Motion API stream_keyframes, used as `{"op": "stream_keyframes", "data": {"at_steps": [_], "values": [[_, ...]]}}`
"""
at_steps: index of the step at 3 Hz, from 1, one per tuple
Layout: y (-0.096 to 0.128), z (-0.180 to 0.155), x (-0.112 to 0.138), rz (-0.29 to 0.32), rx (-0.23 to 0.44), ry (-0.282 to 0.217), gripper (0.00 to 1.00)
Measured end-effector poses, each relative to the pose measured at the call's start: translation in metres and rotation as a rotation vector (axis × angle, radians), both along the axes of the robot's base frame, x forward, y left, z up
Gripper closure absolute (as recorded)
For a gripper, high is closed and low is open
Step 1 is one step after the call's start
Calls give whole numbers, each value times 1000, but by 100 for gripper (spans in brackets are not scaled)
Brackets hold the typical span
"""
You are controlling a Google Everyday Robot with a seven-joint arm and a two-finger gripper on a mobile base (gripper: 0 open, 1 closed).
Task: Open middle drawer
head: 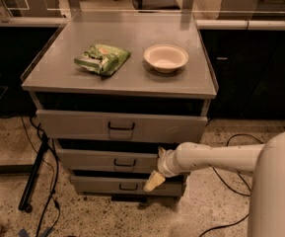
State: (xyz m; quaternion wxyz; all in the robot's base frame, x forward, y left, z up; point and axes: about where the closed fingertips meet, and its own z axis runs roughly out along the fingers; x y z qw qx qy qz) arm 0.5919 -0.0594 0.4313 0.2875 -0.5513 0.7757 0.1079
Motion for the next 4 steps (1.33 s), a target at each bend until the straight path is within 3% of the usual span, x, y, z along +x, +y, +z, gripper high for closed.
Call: {"op": "stream_keyframes", "data": {"at_steps": [2,3,4], "values": [[14,-28,2,29,-5,40,0],[12,-16,-27,79,13,84,0],[-23,20,-101,143,1,199,0]]}}
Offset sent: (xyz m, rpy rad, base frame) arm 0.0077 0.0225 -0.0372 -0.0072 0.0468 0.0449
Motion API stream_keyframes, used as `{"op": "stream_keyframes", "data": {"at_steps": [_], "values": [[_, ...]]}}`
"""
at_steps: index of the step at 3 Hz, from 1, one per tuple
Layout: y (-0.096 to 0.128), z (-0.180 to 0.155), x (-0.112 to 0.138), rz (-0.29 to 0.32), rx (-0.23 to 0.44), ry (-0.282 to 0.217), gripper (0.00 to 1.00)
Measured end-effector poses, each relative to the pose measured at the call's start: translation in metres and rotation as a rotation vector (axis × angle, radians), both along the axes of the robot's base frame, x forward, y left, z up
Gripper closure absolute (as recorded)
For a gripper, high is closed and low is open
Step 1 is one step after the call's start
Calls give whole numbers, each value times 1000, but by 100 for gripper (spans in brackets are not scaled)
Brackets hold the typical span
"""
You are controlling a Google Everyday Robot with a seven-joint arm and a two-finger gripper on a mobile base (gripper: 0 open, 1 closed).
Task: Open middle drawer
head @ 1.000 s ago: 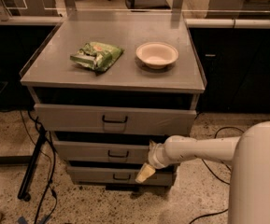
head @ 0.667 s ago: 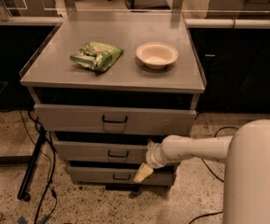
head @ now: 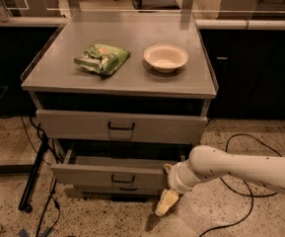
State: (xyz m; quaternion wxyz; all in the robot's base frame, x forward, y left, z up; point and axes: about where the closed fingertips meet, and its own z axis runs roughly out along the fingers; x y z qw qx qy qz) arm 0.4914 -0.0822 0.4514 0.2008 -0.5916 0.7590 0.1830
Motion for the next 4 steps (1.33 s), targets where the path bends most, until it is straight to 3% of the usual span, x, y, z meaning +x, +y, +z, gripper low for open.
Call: {"op": "stream_keyframes", "data": {"at_steps": [1,2,3,4], "values": [[0,0,1,0,0,-1,0],[12,-4,22,3,-22,-27,0],[16,-26,30,-2,-50,-11,0],[11,-53,18,16,-97,51,0]]}}
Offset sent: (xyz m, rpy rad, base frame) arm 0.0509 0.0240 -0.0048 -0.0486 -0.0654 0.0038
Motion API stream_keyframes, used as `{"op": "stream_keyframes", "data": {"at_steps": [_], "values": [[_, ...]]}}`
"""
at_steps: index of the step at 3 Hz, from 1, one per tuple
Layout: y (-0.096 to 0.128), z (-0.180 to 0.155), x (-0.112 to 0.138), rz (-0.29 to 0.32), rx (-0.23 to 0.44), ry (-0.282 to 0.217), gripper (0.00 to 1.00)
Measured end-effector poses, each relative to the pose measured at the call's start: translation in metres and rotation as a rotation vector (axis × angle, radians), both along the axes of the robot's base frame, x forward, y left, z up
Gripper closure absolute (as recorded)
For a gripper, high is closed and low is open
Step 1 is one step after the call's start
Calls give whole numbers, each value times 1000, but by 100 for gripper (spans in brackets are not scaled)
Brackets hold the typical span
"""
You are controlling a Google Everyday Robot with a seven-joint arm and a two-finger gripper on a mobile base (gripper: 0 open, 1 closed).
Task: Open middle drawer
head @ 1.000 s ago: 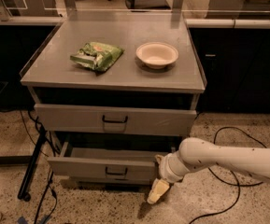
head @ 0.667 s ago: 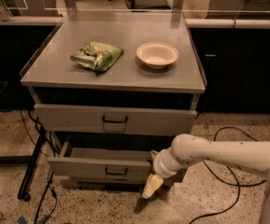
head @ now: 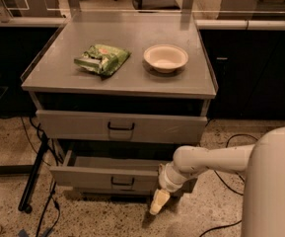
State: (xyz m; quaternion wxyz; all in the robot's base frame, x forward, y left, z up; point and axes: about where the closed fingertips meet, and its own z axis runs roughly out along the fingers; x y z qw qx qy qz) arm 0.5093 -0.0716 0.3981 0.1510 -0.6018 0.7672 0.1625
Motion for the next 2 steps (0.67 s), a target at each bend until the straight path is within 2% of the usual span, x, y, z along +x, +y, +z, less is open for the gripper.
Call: {"op": "stream_keyframes", "data": {"at_steps": [1,2], "values": [[0,8,-5,6,3,8,0],[0,41,-81,78,118,101,0]]}}
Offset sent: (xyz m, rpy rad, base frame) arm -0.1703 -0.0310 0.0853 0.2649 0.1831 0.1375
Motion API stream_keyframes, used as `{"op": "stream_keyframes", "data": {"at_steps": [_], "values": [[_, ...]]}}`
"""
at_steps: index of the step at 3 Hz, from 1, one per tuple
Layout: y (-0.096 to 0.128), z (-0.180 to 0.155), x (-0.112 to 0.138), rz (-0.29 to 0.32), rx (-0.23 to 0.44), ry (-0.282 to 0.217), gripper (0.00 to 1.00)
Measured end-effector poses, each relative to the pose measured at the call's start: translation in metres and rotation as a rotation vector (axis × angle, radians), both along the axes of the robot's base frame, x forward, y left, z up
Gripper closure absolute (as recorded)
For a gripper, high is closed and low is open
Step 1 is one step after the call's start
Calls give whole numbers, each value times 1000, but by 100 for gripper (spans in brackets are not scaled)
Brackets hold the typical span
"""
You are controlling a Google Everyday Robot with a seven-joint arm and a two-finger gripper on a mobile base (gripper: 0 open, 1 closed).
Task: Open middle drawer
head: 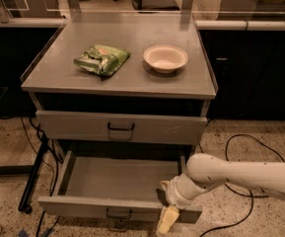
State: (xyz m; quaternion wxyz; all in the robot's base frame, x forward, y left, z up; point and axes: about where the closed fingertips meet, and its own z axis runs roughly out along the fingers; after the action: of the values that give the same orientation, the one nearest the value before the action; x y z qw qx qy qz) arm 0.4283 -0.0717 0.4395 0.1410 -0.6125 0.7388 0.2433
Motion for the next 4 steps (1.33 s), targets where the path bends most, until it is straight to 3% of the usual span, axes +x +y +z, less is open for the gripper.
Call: {"op": "stream_keyframes", "data": {"at_steps": [1,2,3,4], "values": [[0,0,0,0,0,0,0],[-1,-9,-6,9,-62,29,0],[-6,-25,-27,22,-187,115,0],[-12,-29,-47,15,-251,173,0]]}}
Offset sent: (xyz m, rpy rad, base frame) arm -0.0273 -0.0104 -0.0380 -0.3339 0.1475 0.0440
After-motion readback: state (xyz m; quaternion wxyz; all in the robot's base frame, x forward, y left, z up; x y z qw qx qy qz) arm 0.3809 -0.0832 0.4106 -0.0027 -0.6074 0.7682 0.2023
